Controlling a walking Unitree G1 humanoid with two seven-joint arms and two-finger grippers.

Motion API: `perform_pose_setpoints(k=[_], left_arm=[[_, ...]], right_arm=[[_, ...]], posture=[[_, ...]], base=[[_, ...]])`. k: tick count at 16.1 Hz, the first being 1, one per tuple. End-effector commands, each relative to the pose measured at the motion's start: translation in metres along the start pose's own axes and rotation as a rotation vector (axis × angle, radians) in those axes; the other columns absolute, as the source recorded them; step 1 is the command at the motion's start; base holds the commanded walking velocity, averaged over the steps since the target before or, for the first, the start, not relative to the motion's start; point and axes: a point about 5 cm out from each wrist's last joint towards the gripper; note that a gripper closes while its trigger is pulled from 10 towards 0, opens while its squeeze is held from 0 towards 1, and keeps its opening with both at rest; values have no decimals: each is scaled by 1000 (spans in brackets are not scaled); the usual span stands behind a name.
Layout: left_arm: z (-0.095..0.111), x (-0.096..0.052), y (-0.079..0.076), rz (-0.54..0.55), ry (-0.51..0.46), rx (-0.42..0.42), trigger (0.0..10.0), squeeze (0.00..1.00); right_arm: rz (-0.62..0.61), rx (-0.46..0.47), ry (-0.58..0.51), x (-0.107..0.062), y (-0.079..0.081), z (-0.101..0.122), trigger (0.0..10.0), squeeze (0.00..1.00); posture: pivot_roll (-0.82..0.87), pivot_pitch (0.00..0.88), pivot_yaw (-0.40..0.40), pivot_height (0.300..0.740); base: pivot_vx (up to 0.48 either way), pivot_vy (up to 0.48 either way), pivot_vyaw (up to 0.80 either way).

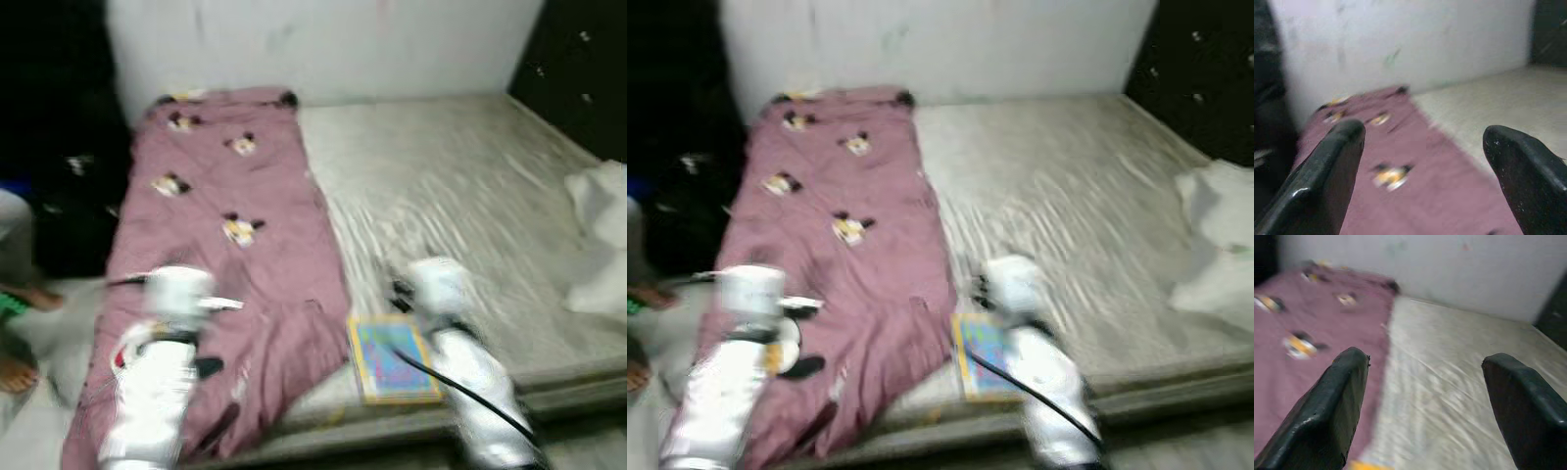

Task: Clean up the room

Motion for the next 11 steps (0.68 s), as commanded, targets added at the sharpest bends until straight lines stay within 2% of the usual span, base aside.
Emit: perform_pose_setpoints(k=[1,8,11], left_arm=[[-10,-8,16,40,47,35,10000,0],[-15,-7,18,71,91,52,10000,0],[-14,-6,17,72,91,53,10000,0]], right_arm=[[44,30,-44,6,17,11,10000,0],[57,18,-42,7,19,11,10000,0],[59,20,-37,8,19,10,10000,0]], posture=[[-64,0,-3,740],[-62,0,-6,740],[-62,0,-5,740]], base=[[0,0,0],[0,0,0],[0,0,502]])
Point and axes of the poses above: a point about 5 cm out from each wrist's last joint towards the gripper, its own x axis pointing out of the wrist towards the gripper, its own z axis along the axis of the wrist's last joint, y = z × x, and after that the axes turned 5 degrees about x, right-handed
